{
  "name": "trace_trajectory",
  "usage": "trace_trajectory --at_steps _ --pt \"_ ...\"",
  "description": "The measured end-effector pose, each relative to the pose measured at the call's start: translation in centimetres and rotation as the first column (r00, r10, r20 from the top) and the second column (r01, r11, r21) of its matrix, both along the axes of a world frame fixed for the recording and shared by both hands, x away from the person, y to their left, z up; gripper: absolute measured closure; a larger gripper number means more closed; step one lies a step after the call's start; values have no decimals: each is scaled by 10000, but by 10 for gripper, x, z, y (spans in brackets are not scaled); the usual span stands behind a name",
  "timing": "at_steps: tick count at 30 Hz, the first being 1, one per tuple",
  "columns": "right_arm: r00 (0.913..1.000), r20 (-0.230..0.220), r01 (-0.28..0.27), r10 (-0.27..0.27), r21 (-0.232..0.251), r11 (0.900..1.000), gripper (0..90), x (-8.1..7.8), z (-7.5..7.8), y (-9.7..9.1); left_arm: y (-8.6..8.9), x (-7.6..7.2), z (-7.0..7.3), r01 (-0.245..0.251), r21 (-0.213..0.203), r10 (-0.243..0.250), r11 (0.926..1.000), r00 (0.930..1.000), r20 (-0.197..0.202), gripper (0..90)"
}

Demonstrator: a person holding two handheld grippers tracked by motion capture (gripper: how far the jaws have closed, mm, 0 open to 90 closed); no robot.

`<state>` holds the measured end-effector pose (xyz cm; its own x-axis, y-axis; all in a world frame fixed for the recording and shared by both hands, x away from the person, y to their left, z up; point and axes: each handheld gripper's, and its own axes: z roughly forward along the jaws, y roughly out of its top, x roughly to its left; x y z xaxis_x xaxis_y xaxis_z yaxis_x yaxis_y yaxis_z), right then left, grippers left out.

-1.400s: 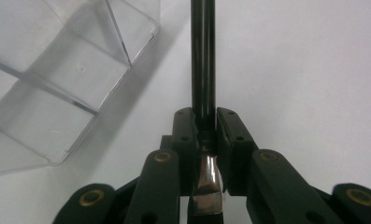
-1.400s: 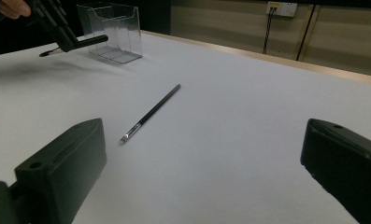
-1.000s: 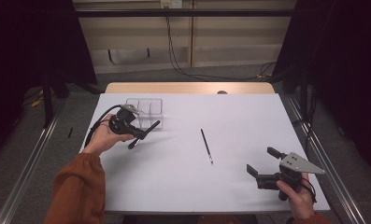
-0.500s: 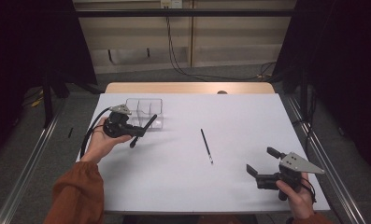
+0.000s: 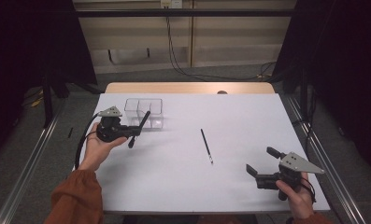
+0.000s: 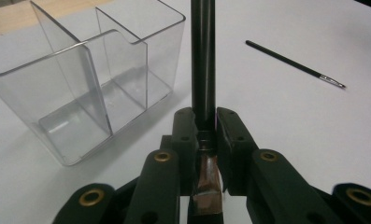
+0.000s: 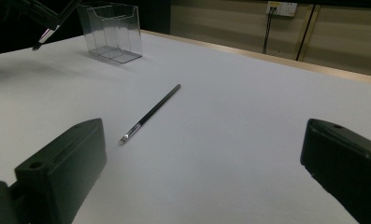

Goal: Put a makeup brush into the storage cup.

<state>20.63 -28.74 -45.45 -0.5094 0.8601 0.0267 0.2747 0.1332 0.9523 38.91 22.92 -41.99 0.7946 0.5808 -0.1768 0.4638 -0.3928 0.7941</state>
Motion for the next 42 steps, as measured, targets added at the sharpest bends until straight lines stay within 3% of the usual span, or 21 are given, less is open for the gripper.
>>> trace_trajectory --at_steps 3,5,8,16,20,30,33,35,42 --pt "10000 3 2 -2 -8 10000 0 0 0 0 1 -6 2 46 -236 -44 9997 10000 78 787" --pt "10000 -5 -4 4 17 10000 0 0 0 0 -1 -11 2 147 -518 -132 9986 9995 286 786" --pt "10000 -21 17 -17 26 10000 0 0 0 0 -6 -19 2 298 -620 -261 9976 9979 591 786" --pt "10000 7 17 -17 28 10000 0 0 0 0 -9 -34 3 516 -1017 -440 9935 9962 755 786" --pt "10000 39 14 -14 23 10000 0 0 0 0 -7 -42 2 571 -1125 -500 9920 9966 651 786" --pt "10000 49 -11 10 52 10000 0 0 1 0 -10 -59 -5 638 -938 -576 9935 9961 670 786" --pt "10000 53 -7 7 68 10000 0 0 0 0 -14 -62 -4 923 -783 -870 9926 9939 685 786" --pt "10000 46 -28 28 48 10000 0 0 0 1 -16 -64 -3 1080 -1008 -1024 9890 9930 595 786" --pt "10000 83 -52 51 45 10000 0 1 1 2 -33 -71 3 1770 -799 -1731 9810 9834 538 786"
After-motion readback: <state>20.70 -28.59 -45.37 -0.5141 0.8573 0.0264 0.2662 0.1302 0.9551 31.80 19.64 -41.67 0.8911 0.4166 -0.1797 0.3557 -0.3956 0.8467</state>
